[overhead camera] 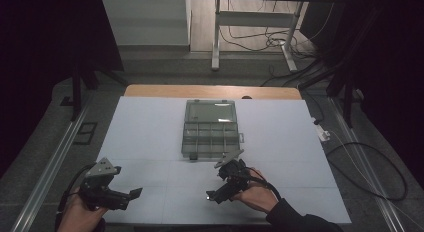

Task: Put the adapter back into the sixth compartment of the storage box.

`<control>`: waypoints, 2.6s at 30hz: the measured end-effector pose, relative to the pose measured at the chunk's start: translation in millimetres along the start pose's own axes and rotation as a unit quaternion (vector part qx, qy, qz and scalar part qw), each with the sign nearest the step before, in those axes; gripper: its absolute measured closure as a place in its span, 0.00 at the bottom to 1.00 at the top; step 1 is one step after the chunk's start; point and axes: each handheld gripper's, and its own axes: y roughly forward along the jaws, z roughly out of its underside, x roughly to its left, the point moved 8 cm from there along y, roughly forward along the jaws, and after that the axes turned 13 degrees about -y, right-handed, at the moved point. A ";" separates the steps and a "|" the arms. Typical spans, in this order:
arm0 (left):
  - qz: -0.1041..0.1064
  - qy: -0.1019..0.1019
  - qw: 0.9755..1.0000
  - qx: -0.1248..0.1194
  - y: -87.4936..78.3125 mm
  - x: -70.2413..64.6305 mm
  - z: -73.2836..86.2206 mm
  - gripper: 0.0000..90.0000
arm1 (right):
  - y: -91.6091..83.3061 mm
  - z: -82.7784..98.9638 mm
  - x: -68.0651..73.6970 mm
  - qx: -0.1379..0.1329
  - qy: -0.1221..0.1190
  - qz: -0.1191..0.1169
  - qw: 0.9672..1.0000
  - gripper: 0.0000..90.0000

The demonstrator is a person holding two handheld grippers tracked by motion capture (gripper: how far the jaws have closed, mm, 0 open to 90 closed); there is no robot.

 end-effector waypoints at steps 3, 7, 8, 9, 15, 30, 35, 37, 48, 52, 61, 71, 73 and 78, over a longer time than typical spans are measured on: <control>0.000 0.000 1.000 0.000 -0.1 -0.1 0.0 0.00 | 3.8 0.2 1.3 0.007 -0.003 -0.001 1.000 0.00; 0.000 0.000 1.000 0.000 0.0 -0.2 0.0 0.00 | 8.7 1.3 2.4 0.016 -0.010 0.000 1.000 0.00; 0.000 0.001 1.000 0.000 0.0 -0.2 0.1 0.00 | 10.1 1.4 2.8 0.017 -0.010 0.001 1.000 0.00; 0.000 0.001 1.000 0.000 0.0 -0.2 0.1 0.00 | 11.1 1.8 3.0 0.019 -0.013 0.000 1.000 0.00; 0.002 0.000 1.000 0.001 0.2 -0.1 0.0 0.00 | 18.6 4.2 5.6 0.036 -0.019 -0.003 0.999 0.00; 0.003 -0.002 1.000 0.000 -0.1 0.2 0.0 0.00 | 36.8 16.6 17.9 0.099 -0.078 -0.007 0.992 0.08; 0.004 -0.002 1.000 0.000 0.0 0.2 -0.1 0.00 | 33.1 15.0 19.9 0.091 -0.087 -0.011 0.992 0.24; 0.004 -0.002 1.000 0.000 0.0 0.2 -0.1 0.00 | 30.5 14.3 21.2 0.088 -0.093 -0.015 0.992 0.35; 0.004 -0.003 1.000 0.000 0.1 0.2 -0.1 0.00 | 23.6 14.6 25.3 0.093 -0.117 -0.040 0.988 0.84; 0.004 -0.003 1.000 0.000 0.1 0.2 -0.1 0.00 | 23.4 14.1 25.4 0.094 -0.108 -0.042 0.989 0.84; 0.004 -0.005 1.000 0.000 -0.1 0.8 -0.2 0.00 | 15.1 5.6 20.1 0.060 -0.085 -0.038 0.994 0.84; 0.004 -0.008 1.000 0.000 0.2 1.2 -0.4 0.00 | 5.7 -2.2 9.6 0.031 -0.063 -0.035 0.997 0.84; 0.004 -0.009 1.000 0.000 0.3 1.1 -0.4 0.01 | 4.7 -3.1 7.8 0.027 -0.060 -0.034 0.997 0.84; 0.004 -0.009 1.000 0.000 0.4 1.4 -0.5 0.01 | 2.9 -5.5 3.9 0.018 -0.054 -0.034 0.998 0.84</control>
